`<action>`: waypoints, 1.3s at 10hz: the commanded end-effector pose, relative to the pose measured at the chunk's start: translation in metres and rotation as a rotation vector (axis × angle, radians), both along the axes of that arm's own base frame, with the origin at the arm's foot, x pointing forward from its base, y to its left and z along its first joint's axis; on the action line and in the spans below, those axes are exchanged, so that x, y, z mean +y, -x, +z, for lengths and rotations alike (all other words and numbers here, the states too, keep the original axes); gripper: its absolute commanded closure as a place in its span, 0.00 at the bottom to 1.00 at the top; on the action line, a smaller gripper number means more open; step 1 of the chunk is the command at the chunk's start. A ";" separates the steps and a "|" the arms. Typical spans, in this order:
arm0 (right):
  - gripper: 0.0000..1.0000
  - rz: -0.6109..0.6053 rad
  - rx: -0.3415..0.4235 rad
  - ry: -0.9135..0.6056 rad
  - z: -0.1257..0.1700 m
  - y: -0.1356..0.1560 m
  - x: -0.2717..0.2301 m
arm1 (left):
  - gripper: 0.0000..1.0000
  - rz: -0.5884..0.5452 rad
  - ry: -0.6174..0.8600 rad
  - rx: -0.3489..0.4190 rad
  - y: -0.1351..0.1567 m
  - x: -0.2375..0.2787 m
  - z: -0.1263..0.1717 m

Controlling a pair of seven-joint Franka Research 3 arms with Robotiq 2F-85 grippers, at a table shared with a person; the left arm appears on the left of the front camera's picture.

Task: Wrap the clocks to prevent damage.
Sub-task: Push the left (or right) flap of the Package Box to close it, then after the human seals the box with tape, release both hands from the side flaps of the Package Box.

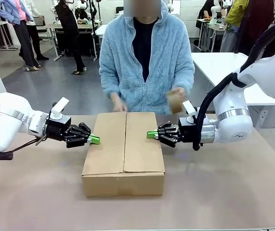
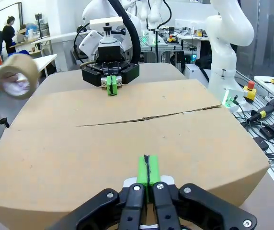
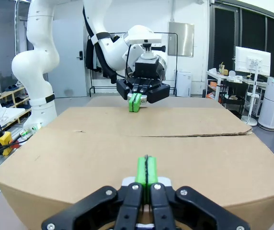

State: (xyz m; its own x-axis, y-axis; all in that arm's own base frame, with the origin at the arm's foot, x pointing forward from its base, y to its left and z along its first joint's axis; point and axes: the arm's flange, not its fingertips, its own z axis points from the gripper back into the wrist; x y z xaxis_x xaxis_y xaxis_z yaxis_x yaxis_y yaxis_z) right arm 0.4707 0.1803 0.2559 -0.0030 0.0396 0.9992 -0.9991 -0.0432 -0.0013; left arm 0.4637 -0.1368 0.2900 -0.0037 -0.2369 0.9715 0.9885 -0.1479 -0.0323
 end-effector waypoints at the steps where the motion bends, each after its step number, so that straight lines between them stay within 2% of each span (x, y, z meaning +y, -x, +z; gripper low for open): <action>1: 0.99 -0.005 0.007 -0.001 -0.003 0.000 0.000 | 1.00 0.004 -0.005 0.000 0.000 0.000 -0.002; 13: 0.99 -0.005 0.007 -0.001 -0.003 0.000 0.000 | 1.00 0.004 -0.005 0.000 0.000 0.000 -0.002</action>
